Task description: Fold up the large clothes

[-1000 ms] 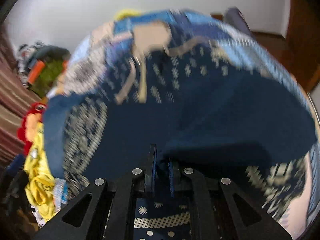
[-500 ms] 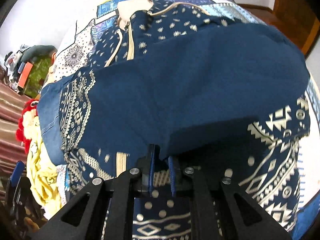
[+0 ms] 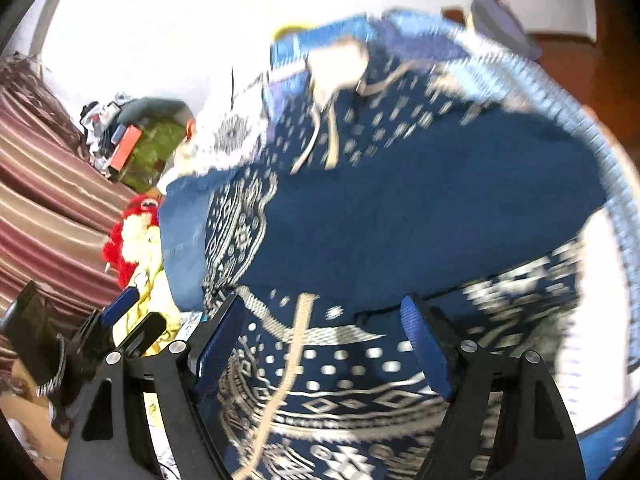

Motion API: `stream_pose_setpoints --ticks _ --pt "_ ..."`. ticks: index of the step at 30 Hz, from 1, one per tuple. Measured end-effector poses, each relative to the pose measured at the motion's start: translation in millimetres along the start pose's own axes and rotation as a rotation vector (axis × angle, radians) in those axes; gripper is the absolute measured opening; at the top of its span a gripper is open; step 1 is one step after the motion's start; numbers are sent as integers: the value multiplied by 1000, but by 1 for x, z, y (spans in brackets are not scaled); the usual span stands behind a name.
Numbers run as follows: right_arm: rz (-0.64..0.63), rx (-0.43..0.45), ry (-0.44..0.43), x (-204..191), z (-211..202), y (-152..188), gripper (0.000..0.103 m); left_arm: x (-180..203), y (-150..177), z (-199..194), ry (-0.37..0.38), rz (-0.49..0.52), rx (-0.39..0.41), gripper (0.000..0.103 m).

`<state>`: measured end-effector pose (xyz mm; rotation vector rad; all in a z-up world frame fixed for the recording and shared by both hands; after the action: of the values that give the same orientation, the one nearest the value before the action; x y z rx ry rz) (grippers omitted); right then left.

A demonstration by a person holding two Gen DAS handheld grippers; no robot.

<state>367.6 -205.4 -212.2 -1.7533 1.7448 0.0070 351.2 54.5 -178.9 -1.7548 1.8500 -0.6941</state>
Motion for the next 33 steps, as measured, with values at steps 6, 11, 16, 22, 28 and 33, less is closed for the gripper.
stream_pose_setpoints --ticks 6,11,16,22,28,33 --pt "-117 144 237 51 -70 -5 79 68 -30 20 78 104 -6 88" --pt "-134 162 375 98 -95 0 79 153 -40 54 143 257 -46 88" --pt "-72 136 417 146 -100 12 79 218 -35 96 162 377 -106 88" --pt "10 106 406 183 -93 23 79 253 -26 138 103 479 -117 77" --pt "20 91 393 188 -80 23 79 256 -43 134 150 466 -77 23" --pt "-4 96 377 173 -70 14 79 229 -78 107 147 369 7 8"
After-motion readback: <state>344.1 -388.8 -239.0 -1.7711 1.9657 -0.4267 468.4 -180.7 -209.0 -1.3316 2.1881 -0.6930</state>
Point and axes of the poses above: each gripper's, at about its wrist camera, not at the fingertips, and z roughly the way its jaws point, x to its right, y to its underside, the point moved 4 cm from there along z, roughly the way its jaws point, and after that the axes turned 3 degrees about -y, right-handed, at the moved point
